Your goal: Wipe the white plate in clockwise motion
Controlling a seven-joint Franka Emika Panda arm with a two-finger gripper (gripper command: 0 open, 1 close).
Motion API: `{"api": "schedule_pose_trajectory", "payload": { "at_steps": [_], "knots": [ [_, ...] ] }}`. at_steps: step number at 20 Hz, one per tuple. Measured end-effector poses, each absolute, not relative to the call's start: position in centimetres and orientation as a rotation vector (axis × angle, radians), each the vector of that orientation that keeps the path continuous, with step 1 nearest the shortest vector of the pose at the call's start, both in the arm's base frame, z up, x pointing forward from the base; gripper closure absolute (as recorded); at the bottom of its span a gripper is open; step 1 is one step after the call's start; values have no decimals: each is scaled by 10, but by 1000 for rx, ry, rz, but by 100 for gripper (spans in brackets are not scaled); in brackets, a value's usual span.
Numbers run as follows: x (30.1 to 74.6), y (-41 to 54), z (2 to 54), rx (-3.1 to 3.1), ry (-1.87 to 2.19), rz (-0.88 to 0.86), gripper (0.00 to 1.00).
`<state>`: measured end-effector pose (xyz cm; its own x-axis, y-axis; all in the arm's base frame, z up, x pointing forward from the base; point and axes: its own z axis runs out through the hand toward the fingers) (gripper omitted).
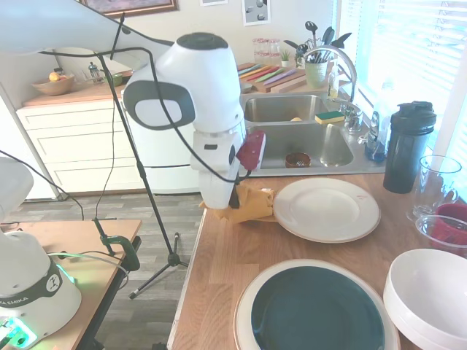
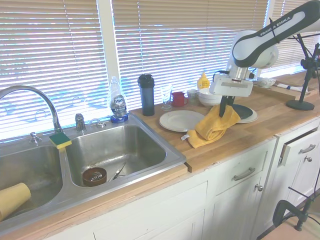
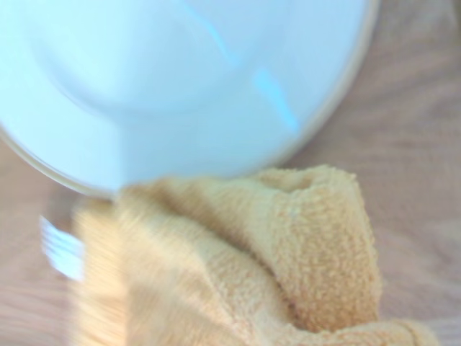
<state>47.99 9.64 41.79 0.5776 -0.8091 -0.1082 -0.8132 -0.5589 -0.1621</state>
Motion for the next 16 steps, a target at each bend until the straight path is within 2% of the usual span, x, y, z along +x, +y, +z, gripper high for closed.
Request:
{"api": "schedule_pose_trajectory", "payload": {
  "at_steps": [7, 16],
  "knots": [
    [507, 119, 481, -2566, 1348, -34, 100],
    [546, 159, 532, -2523, 1330, -68, 100]
  ]
}}
